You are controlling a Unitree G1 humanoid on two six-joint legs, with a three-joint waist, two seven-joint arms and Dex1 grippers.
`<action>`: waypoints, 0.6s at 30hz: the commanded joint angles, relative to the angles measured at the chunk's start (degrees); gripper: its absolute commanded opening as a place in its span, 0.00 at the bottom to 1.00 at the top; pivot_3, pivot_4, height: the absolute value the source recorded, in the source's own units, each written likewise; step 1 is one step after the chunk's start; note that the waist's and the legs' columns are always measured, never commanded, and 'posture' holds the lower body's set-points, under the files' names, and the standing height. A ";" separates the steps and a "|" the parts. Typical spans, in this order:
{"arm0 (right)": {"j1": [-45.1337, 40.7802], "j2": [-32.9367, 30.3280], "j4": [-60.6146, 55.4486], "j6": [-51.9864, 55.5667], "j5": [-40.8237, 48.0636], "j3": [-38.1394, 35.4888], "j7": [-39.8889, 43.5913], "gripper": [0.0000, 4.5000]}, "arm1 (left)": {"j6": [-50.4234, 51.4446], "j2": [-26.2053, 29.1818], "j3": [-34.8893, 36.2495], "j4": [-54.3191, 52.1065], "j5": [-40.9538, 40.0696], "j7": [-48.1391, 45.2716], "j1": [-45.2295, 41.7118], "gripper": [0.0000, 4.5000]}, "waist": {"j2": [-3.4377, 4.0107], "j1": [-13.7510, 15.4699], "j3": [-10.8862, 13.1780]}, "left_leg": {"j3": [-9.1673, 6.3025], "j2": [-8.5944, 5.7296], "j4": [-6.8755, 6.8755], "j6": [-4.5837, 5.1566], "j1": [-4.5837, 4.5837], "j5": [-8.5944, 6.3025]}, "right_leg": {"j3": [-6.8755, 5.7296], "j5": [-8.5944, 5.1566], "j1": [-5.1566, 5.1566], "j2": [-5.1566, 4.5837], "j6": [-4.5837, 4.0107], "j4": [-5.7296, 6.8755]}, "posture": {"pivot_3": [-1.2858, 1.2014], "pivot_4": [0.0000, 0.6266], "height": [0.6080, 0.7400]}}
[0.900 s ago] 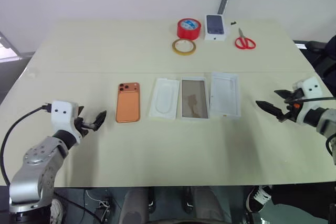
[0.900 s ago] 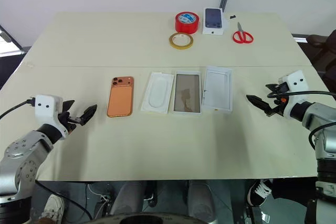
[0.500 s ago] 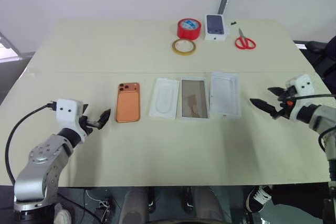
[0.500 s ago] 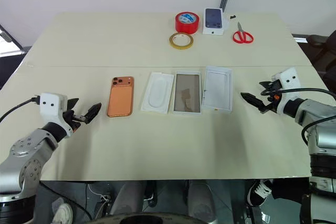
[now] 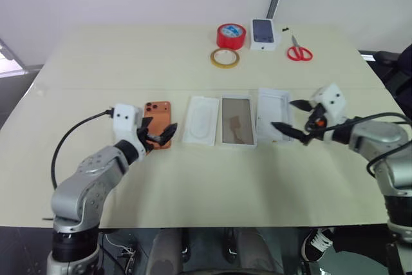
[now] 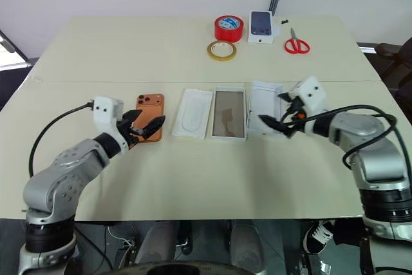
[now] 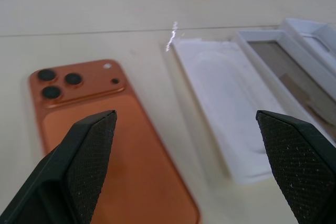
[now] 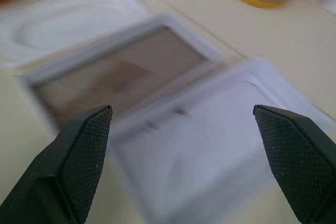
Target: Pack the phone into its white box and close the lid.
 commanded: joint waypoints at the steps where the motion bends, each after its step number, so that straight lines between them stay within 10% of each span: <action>1: -1.29 0.97 -7.65 3.36 2.64 1.15 -1.16 1.00 | 8.15 -1.64 0.48 1.82 -1.54 3.61 -4.95 1.00 | -0.01 0.05 0.01 | 0.00 0.00 0.01 0.00 0.00 0.00 | 0.00 -0.01 -0.01 0.00 0.01 0.02 | 0.52 0.24 1.00; 18: 1.72 1.76 -12.71 2.08 2.16 6.01 -1.35 1.00 | 26.53 -12.59 2.60 21.02 -2.62 6.94 -24.88 1.00 | -0.11 1.18 0.06 | -0.06 -0.03 0.31 0.01 -0.10 0.00 | -0.01 -0.03 0.02 0.05 0.04 0.12 | 0.52 0.24 1.00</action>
